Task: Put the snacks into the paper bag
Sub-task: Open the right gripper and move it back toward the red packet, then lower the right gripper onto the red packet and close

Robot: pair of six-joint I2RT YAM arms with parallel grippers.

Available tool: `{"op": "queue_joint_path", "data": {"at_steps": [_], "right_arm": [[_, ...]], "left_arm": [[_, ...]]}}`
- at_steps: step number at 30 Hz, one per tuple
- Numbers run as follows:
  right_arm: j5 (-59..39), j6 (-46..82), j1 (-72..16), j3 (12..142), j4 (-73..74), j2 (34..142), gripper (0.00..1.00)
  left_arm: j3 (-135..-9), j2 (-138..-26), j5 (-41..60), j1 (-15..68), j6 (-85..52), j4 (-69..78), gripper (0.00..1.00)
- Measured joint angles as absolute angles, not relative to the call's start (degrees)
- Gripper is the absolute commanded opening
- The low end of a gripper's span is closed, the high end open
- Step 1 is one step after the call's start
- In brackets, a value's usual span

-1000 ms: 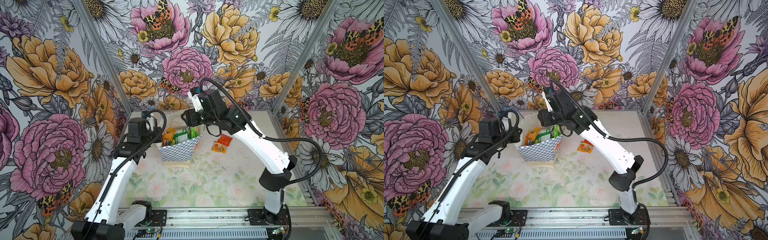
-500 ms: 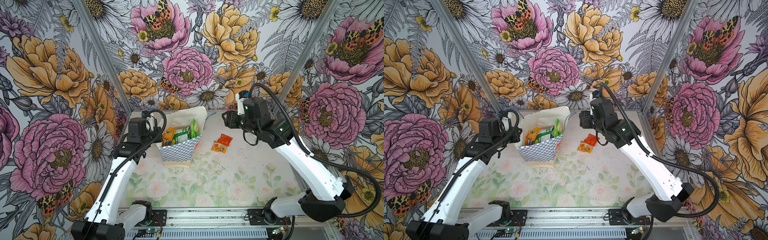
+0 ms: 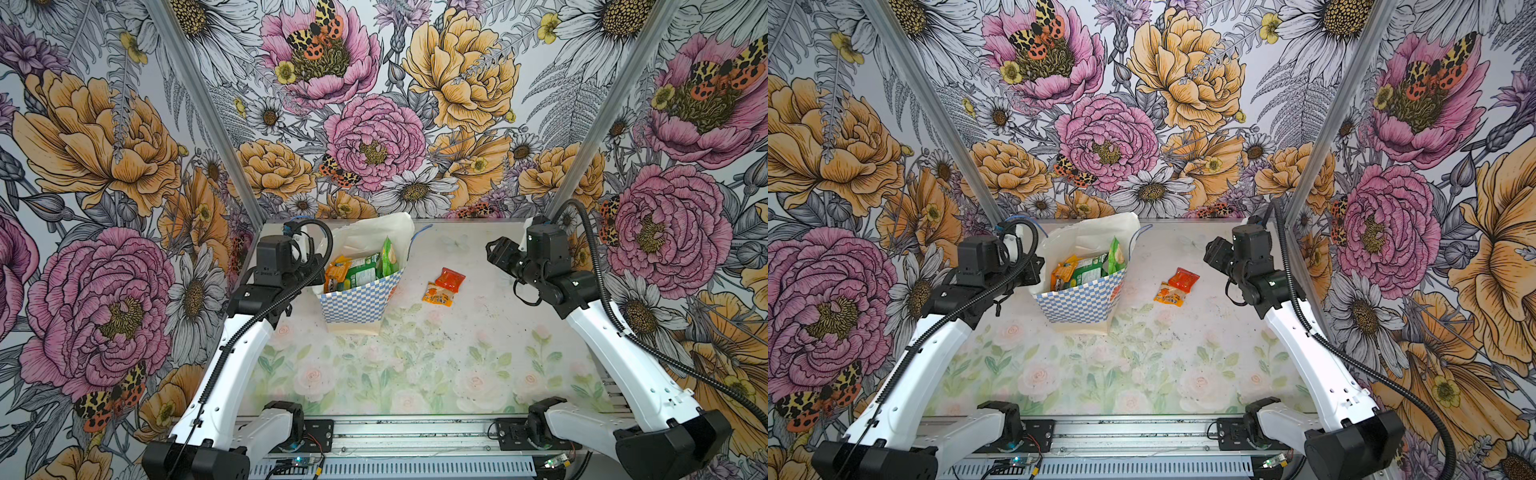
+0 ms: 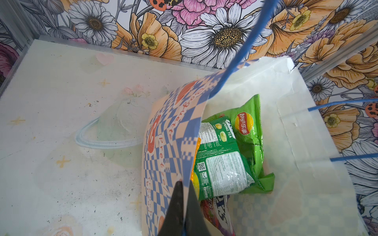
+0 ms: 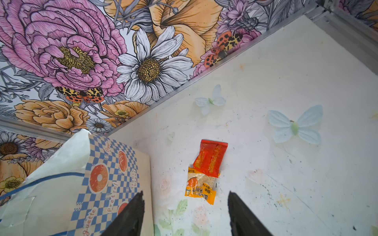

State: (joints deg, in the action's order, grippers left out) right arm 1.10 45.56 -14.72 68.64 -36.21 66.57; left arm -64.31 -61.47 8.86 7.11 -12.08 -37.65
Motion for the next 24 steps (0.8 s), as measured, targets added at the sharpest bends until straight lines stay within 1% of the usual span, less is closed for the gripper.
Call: {"op": "queue_joint_path", "data": {"at_steps": [2,6,10,17,24], "right_arm": [[-0.3,47.6,-13.2,65.8,-34.5,66.8,0.71],[-3.1,51.2,-10.8,60.8,-30.4,68.5,0.71],[-5.6,54.5,-9.5,57.2,-26.1,72.7,0.71],[-9.4,57.8,-9.4,56.5,-19.6,82.6,0.69],[-10.8,58.7,-9.4,56.5,-16.2,87.7,0.67]], "left_arm": [[-64.3,-61.5,8.9,7.1,-12.1,-37.6,0.00],[-64.3,-61.5,8.9,7.1,-12.1,-37.6,0.00],[-64.3,-61.5,8.9,7.1,-12.1,-37.6,0.00],[-64.3,-61.5,8.9,7.1,-12.1,-37.6,0.00],[-64.3,-61.5,8.9,7.1,-12.1,-37.6,0.00]]}}
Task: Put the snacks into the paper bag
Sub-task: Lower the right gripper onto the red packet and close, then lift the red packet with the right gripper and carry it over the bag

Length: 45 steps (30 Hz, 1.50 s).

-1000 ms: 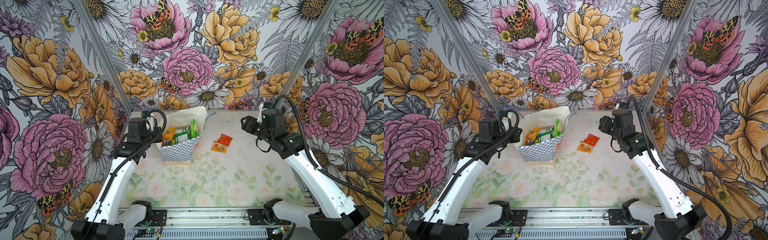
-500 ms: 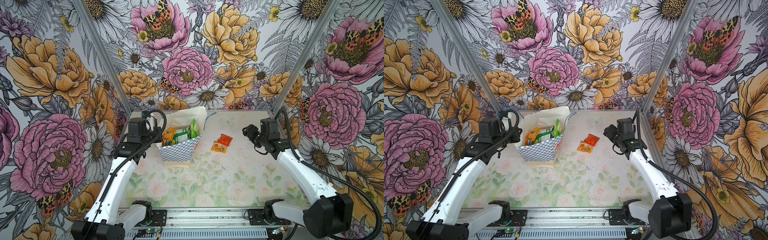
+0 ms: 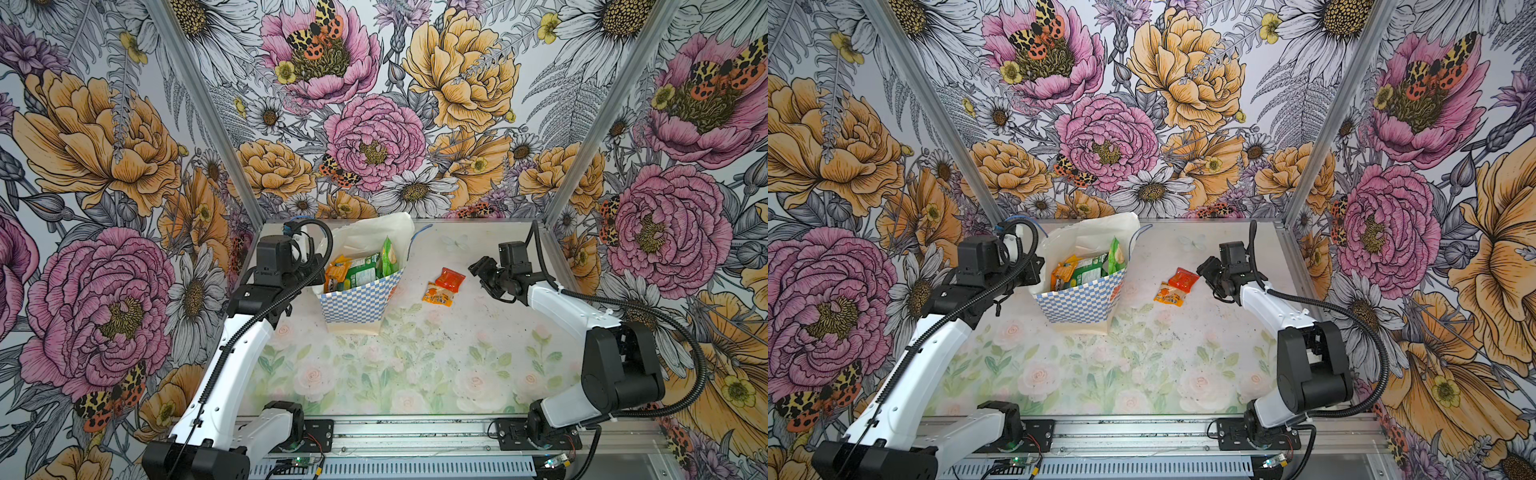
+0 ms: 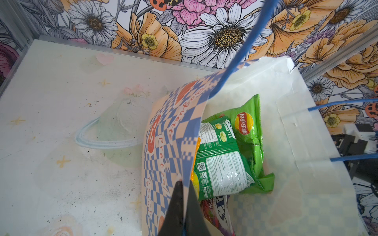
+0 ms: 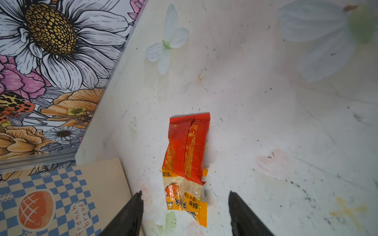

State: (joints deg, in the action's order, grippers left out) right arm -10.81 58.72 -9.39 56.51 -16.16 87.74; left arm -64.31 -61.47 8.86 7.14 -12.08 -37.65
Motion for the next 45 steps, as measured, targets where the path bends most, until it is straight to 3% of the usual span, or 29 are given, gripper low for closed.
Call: {"op": "queue_joint_path", "data": {"at_steps": [20,30,39,45], "right_arm": [[-16.4,59.8,-12.4,57.7,-8.7,104.3,0.53],[-16.8,60.9,-13.0,60.1,-6.2,107.7,0.31],[-16.4,60.9,-13.0,60.3,-4.5,108.1,0.00],[-16.1,60.4,-13.0,60.2,-4.4,107.4,0.00]], "left_arm": [[-64.3,-61.5,8.9,7.1,-12.1,-37.6,0.00],[-64.3,-61.5,8.9,7.1,-12.1,-37.6,0.00],[-64.3,-61.5,8.9,7.1,-12.1,-37.6,0.00],[-64.3,-61.5,8.9,7.1,-12.1,-37.6,0.00]]}}
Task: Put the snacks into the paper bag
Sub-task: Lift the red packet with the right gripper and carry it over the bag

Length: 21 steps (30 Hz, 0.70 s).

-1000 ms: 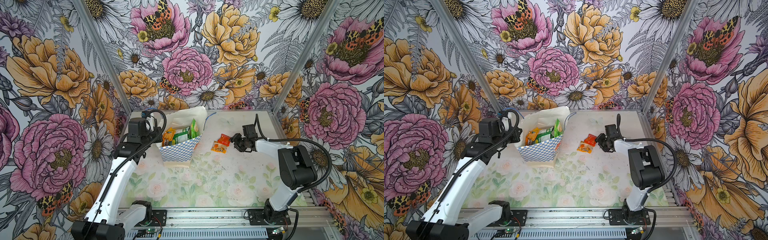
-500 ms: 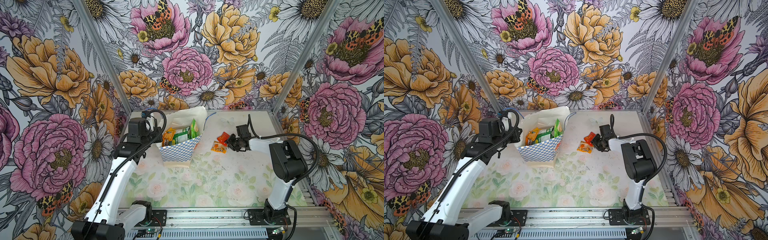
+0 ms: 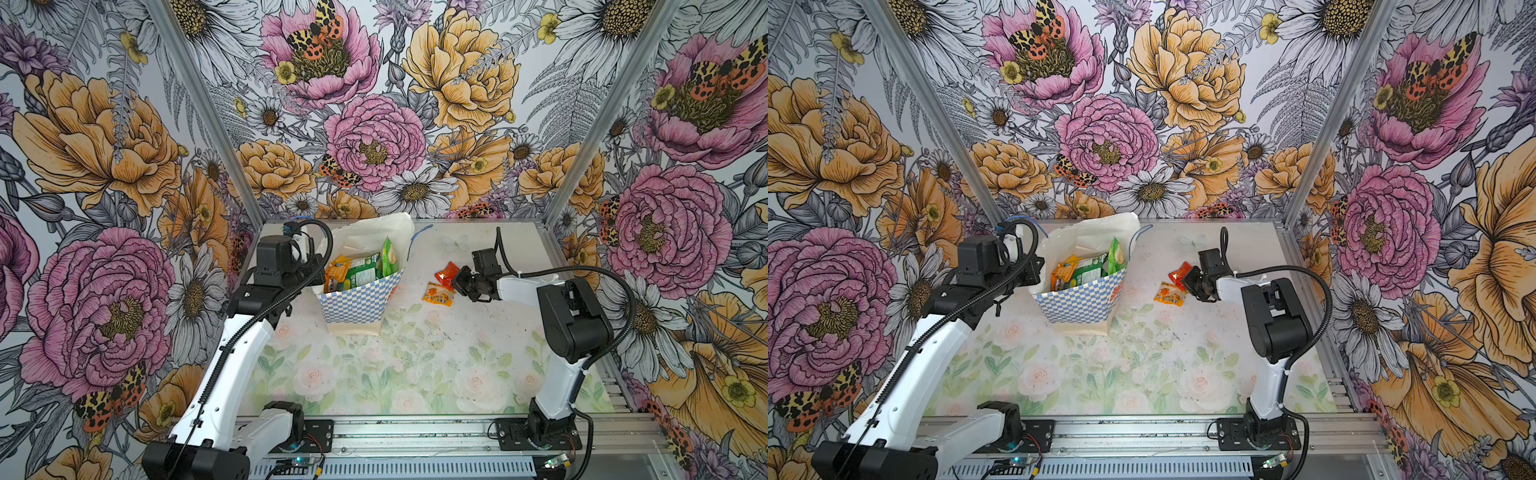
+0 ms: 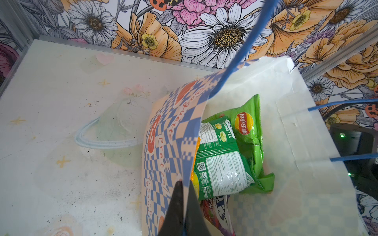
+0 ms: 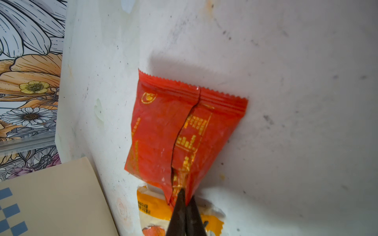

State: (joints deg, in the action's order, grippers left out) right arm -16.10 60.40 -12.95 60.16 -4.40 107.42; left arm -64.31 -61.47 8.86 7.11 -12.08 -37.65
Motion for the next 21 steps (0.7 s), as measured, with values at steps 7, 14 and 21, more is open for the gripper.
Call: {"op": "queue_joint_path", "data": {"at_steps": [7,14,21], "right_arm": [[-14.9,59.1,-12.8,57.2,-6.1,100.4,0.00],[-13.7,56.7,-12.8,56.3,-11.0,90.6,0.00],[-11.8,54.2,-12.8,56.0,-14.9,81.3,0.00]], "left_arm": [[-64.3,-61.5,8.8,7.1,-12.1,-37.6,0.00],[-64.3,-61.5,9.5,6.6,-12.1,-37.7,0.00],[-64.3,-61.5,9.7,6.6,-12.3,-37.7,0.00]]}}
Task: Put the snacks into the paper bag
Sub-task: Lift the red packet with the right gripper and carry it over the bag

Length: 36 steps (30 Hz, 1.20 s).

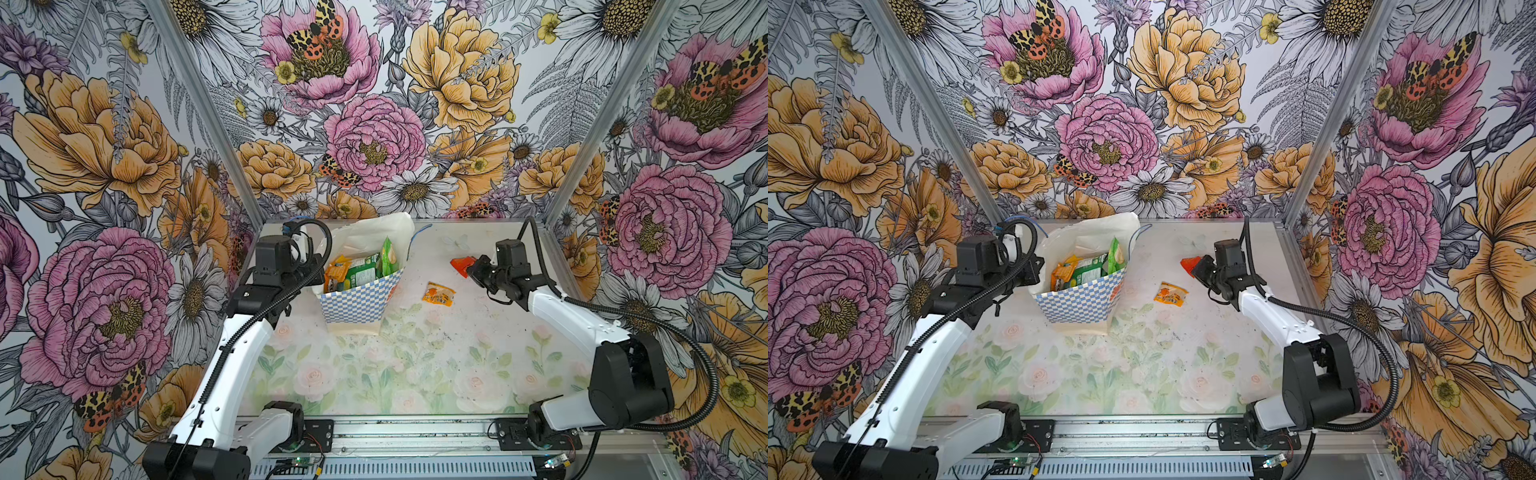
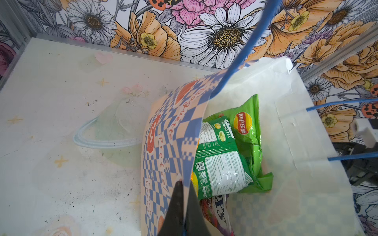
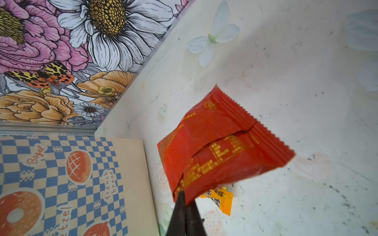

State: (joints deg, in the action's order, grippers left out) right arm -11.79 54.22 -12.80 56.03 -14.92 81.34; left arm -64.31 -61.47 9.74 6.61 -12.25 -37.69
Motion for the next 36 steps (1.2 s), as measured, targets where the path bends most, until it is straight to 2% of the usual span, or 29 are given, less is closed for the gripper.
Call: {"op": "queue_joint_path", "data": {"at_steps": [10,24,30,36], "right_arm": [[-11.4,52.3,-14.5,57.5,-21.4,78.3,0.00],[-5.6,42.3,-27.0,88.3,-32.2,76.4,0.00],[-4.9,36.6,-31.6,102.2,-37.6,81.6,0.00],[-4.9,33.3,-37.6,109.9,-41.1,88.8,0.00]], "left_arm": [[-64.3,-61.5,9.7,6.7,-12.3,-37.7,0.00],[-64.3,-61.5,9.7,7.0,-12.3,-37.6,0.00],[-64.3,-61.5,9.7,7.4,-12.3,-37.6,0.00],[-64.3,-61.5,9.7,7.4,-12.2,-37.6,0.00]]}}
